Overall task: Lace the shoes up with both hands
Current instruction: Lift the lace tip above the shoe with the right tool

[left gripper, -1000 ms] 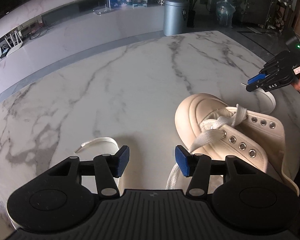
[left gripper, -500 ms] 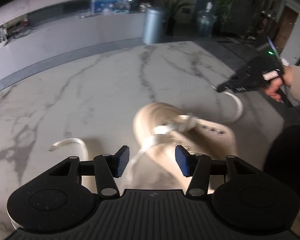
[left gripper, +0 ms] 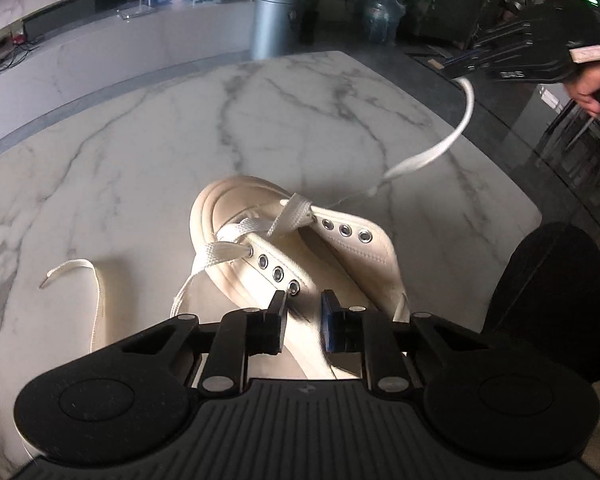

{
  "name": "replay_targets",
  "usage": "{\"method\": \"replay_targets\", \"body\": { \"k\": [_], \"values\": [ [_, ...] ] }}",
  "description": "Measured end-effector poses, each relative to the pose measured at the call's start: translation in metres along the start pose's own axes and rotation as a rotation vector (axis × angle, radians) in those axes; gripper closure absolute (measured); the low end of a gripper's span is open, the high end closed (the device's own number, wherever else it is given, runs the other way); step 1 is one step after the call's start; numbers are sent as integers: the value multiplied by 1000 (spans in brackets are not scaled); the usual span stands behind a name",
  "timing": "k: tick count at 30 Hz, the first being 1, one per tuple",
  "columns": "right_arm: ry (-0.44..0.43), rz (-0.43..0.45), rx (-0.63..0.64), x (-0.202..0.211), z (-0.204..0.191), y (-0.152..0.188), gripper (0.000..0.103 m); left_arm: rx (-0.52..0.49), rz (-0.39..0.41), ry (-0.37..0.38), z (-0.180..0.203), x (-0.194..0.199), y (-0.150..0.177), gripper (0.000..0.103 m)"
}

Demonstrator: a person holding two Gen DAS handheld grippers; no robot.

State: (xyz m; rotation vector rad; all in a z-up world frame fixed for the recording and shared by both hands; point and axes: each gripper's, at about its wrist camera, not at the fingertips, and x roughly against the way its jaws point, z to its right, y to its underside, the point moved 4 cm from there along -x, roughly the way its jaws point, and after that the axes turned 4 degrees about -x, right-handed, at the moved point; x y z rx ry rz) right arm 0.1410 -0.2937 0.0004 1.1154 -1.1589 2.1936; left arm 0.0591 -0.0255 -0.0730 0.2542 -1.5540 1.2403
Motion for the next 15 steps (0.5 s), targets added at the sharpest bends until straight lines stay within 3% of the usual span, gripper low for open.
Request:
{"method": "replay_targets", "body": {
  "k": [15],
  "values": [
    [296, 11, 43, 52, 67, 22, 103, 37, -19, -43, 0, 0, 3, 89]
  ]
}}
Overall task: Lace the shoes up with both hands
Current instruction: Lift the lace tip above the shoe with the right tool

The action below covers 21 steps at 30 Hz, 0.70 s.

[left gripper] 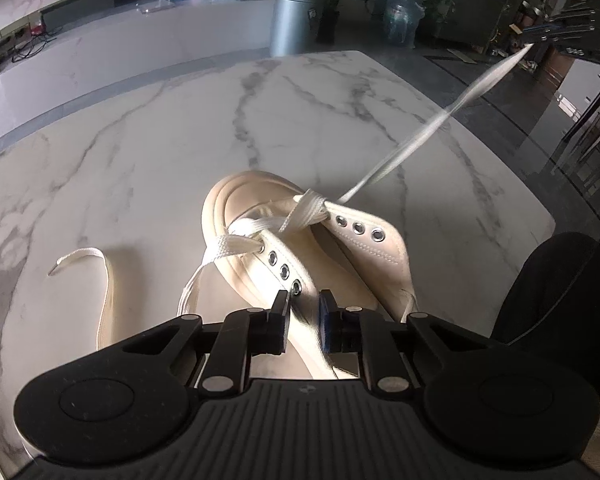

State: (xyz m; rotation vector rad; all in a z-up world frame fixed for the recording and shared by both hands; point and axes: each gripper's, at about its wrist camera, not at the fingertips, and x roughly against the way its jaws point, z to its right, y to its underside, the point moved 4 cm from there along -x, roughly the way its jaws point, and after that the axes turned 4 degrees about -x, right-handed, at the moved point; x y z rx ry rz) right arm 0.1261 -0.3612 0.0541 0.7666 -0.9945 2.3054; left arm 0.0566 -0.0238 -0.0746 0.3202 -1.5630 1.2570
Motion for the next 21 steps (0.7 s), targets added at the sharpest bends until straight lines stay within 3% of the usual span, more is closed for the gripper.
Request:
{"method": "replay_targets", "body": {
  "k": [7, 10, 21],
  "values": [
    [61, 46, -8, 9, 19, -3, 103, 17, -13, -4, 1, -3, 1, 91],
    [32, 82, -18, 18, 18, -10, 103, 16, -8, 2, 1, -1, 0, 91],
    [-253, 221, 32, 54, -26, -50, 103, 8, 44, 31, 1, 5, -11, 86]
  ]
}}
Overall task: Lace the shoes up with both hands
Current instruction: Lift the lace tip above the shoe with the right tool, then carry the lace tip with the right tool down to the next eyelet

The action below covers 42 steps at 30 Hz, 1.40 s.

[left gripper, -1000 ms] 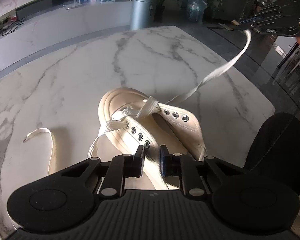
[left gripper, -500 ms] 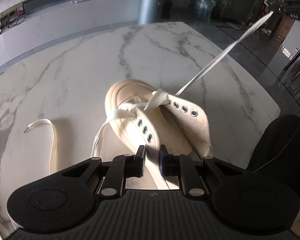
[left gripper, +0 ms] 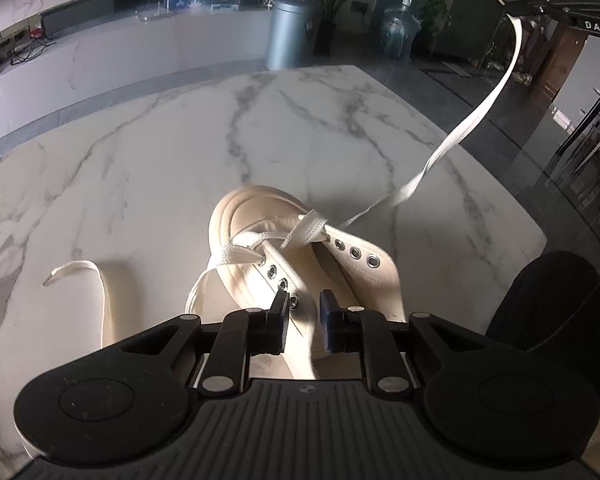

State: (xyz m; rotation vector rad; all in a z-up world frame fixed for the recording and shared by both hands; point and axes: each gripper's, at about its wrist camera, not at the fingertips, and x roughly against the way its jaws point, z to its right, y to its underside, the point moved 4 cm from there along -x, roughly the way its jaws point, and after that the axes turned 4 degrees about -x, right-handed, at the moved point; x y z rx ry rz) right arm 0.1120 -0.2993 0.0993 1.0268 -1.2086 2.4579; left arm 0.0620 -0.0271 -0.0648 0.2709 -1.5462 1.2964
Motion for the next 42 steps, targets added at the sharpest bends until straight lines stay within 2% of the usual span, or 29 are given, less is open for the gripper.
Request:
{"method": "replay_targets", "body": {
  "k": [1, 3, 6, 10, 12, 14, 21, 26, 32, 42],
  "values": [
    [-29, 8, 11, 0, -7, -4, 103, 0, 0, 5, 0, -1, 0, 85],
    [-110, 16, 32, -6, -27, -11, 103, 2, 3, 10, 0, -1, 0, 76],
    [-199, 23, 47, -17, -49, -18, 103, 10, 13, 12, -1, -3, -2, 71],
    [-328, 31, 75, -32, -88, -27, 103, 1, 24, 18, -2, -6, -6, 72],
    [-382, 35, 81, -37, -105, -28, 103, -6, 20, 36, -3, -7, -6, 80],
    [-429, 34, 82, -41, -117, -29, 103, -7, 18, 43, -5, -7, -5, 83],
    [-575, 4, 117, -63, -158, -28, 103, 8, 32, 109, -16, -2, 1, 83],
    [-639, -27, 134, -76, -174, -23, 103, 16, 32, 148, -23, -5, 3, 81],
    [-702, -55, 179, -90, -192, -13, 103, 8, 30, 153, -26, -3, 3, 81],
    [-746, -55, 248, -108, -204, 3, 103, -21, 17, 187, -32, -1, 3, 81]
  ]
}}
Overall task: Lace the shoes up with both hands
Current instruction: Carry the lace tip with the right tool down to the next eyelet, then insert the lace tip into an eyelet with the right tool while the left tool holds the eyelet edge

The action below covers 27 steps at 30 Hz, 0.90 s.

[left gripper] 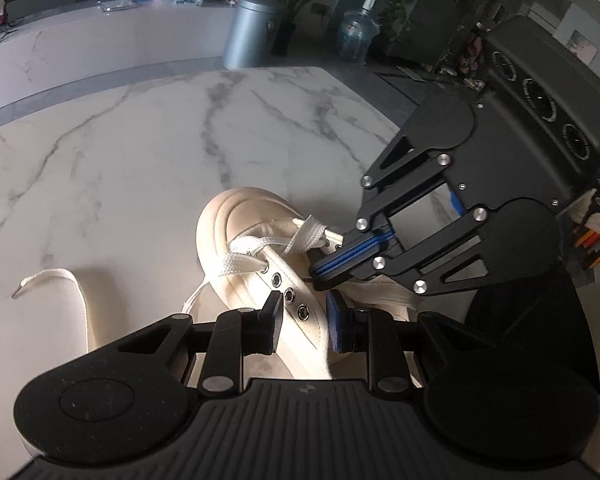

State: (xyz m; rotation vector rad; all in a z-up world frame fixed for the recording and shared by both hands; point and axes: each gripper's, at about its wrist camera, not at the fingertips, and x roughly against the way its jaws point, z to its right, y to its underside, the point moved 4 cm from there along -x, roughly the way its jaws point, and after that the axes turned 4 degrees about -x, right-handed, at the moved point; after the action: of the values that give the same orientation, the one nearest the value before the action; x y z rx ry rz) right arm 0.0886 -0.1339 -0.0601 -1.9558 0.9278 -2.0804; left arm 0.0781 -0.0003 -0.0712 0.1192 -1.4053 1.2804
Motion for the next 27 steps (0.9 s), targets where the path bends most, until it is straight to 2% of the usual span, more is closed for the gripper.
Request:
{"method": "replay_targets", "body": {
  "k": [5, 9, 12, 19, 24, 25, 27],
  "values": [
    [-10, 22, 6, -2, 2, 1, 103, -95, -19, 23, 6, 4, -3, 81],
    [-25, 40, 5, -3, 3, 3, 103, -120, -32, 15, 5, 5, -4, 70],
    [-27, 51, 6, -4, 4, 4, 103, -135, -45, 10, 1, 6, -7, 69],
    [-38, 78, 11, 0, 5, 5, 103, -187, -50, 52, 2, 13, -14, 69],
    [-41, 89, 15, 1, 4, 5, 103, -193, -61, 30, -3, 9, -15, 69],
    [-42, 92, 11, 0, 4, 5, 103, -195, -67, 24, -4, 8, -14, 70],
    [-39, 92, 13, -1, 4, 4, 103, -212, -73, 9, -7, 5, -14, 80]
  ]
}}
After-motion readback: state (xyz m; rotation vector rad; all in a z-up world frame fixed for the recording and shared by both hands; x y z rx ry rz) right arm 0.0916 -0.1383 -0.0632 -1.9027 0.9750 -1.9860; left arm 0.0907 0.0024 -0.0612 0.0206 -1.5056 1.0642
